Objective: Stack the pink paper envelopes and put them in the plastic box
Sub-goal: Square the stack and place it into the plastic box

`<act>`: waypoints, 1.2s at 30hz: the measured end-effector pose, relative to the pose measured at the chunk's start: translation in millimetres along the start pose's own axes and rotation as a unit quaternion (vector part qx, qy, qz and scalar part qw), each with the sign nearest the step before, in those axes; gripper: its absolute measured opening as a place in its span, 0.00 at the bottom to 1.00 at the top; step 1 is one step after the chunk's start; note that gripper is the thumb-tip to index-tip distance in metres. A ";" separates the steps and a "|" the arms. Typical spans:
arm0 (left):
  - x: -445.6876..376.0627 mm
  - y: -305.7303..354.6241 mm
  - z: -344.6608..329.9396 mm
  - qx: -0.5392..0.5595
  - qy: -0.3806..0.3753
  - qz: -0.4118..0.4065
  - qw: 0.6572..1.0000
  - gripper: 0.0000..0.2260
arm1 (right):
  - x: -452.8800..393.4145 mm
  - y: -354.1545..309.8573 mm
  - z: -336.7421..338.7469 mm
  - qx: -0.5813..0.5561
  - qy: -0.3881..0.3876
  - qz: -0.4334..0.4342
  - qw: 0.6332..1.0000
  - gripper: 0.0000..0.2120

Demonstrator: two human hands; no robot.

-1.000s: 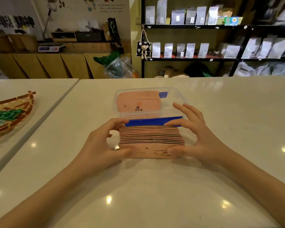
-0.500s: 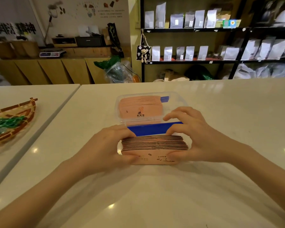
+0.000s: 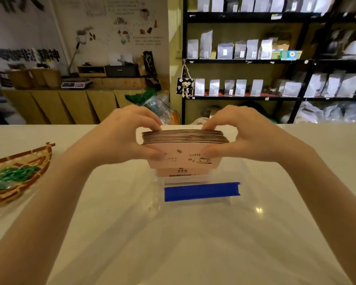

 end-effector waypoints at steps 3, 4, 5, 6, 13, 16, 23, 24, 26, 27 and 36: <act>-11.0 -10.4 -16.8 -0.007 -0.016 0.016 1.000 0.18 | -11.6 15.8 -11.5 -0.011 -0.005 -0.027 1.000 0.19; -13.3 -14.0 -23.4 -0.006 -0.023 0.021 1.000 0.18 | -14.3 20.3 -16.8 -0.014 -0.015 -0.034 0.999 0.19; -14.8 -17.2 -29.6 -0.002 -0.029 0.027 0.999 0.18 | -16.5 23.7 -22.0 -0.020 -0.026 -0.037 0.999 0.19; -15.5 -20.6 -35.2 0.004 -0.035 0.033 0.999 0.18 | -18.3 26.4 -26.4 -0.026 -0.036 -0.038 0.998 0.18; -19.3 -36.5 -66.8 0.017 -0.095 0.053 0.994 0.18 | -25.1 48.3 -49.3 -0.059 -0.083 -0.075 0.992 0.17; -19.6 -40.2 -80.5 0.007 -0.138 0.059 0.989 0.19 | -25.5 52.9 -59.1 -0.053 -0.099 -0.086 0.990 0.16; -20.6 -41.3 -98.2 -0.027 -0.183 0.051 0.981 0.19 | -24.3 62.7 -77.6 -0.028 -0.145 -0.110 0.983 0.19; -20.5 -42.2 -99.3 -0.032 -0.188 0.051 0.980 0.20 | -23.7 63.6 -79.5 -0.020 -0.150 -0.114 0.982 0.20; -20.4 -43.6 -99.5 -0.033 -0.188 0.056 0.980 0.20 | -23.0 65.2 -81.5 -0.009 -0.154 -0.120 0.981 0.20; -20.2 -44.2 -98.1 -0.031 -0.186 0.058 0.980 0.20 | -22.9 66.0 -82.2 -0.010 -0.155 -0.121 0.980 0.21; -19.5 -47.4 -79.5 -0.042 -0.164 0.057 0.984 0.17 | -22.4 67.4 -80.3 -0.041 -0.158 -0.123 0.979 0.20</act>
Point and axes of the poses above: each hand's wrist, its own x-axis away from the middle knuckle, its own z-axis out of the back of the hand, y = z × x, the point moved 7 cm from there along -x, towards the middle knuckle, and after that the axes turned 5 degrees about -z, right-handed, at the moved point
